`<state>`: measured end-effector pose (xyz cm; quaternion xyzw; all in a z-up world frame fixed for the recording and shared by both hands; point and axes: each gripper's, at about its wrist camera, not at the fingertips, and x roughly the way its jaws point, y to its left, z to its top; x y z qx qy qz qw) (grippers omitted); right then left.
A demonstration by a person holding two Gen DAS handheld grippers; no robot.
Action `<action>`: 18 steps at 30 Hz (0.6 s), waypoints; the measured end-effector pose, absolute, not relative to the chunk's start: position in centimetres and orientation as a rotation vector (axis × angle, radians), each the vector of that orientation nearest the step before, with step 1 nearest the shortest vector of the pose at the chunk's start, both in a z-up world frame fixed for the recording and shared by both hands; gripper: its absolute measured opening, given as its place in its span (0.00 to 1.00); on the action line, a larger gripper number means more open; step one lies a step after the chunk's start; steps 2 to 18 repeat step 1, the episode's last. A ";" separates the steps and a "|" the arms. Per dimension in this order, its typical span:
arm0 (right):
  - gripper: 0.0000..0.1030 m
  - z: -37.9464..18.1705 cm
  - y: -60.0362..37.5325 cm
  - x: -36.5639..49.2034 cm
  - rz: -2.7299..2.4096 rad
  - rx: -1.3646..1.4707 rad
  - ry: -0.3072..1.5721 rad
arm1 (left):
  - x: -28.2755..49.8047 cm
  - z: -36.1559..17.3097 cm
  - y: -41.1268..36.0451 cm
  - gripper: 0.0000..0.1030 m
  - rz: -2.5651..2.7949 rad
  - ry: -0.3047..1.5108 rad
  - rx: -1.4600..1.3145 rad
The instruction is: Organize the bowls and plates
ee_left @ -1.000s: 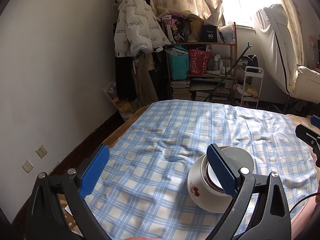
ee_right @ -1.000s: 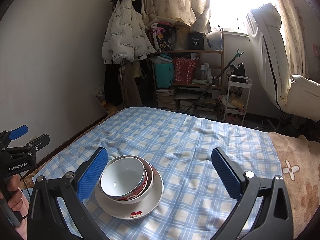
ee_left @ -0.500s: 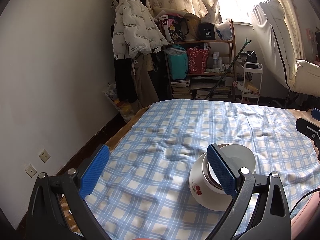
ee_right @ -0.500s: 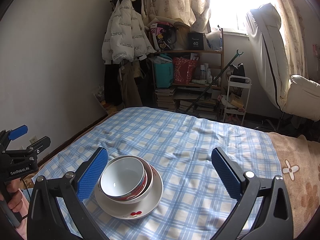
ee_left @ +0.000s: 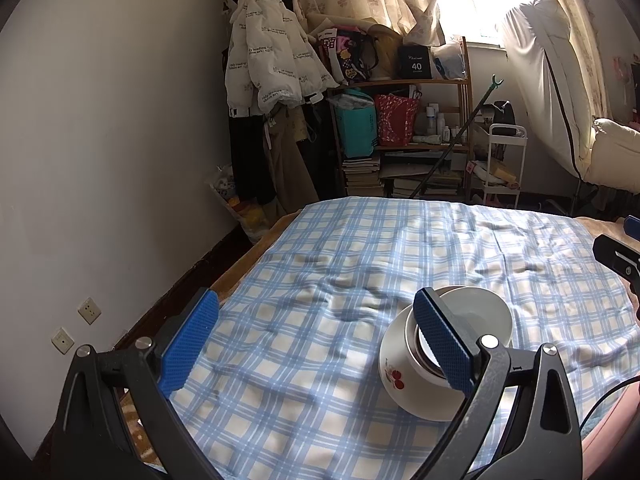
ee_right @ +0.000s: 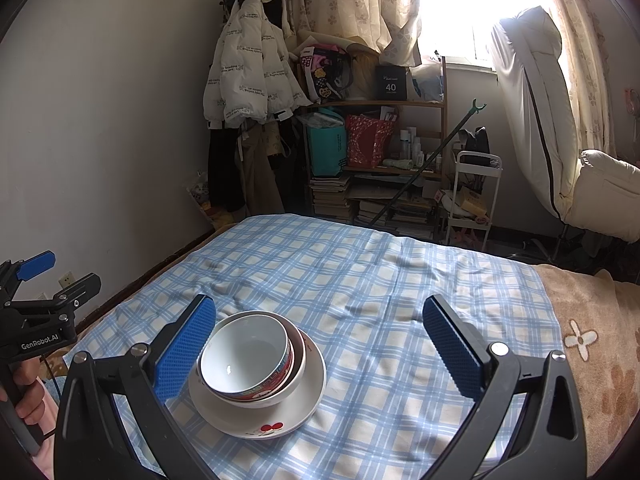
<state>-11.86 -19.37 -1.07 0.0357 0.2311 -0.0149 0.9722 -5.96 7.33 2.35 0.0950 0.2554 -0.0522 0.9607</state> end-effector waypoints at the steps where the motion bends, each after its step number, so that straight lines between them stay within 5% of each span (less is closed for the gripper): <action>1: 1.00 -1.1 -19.4 -11.8 -0.029 0.072 0.467 | -5.9 2.3 7.3 0.94 -0.108 0.518 0.191; 18: 1.00 -1.1 -19.4 -11.8 -0.029 0.072 0.467 | -5.9 2.3 7.3 0.94 -0.108 0.518 0.191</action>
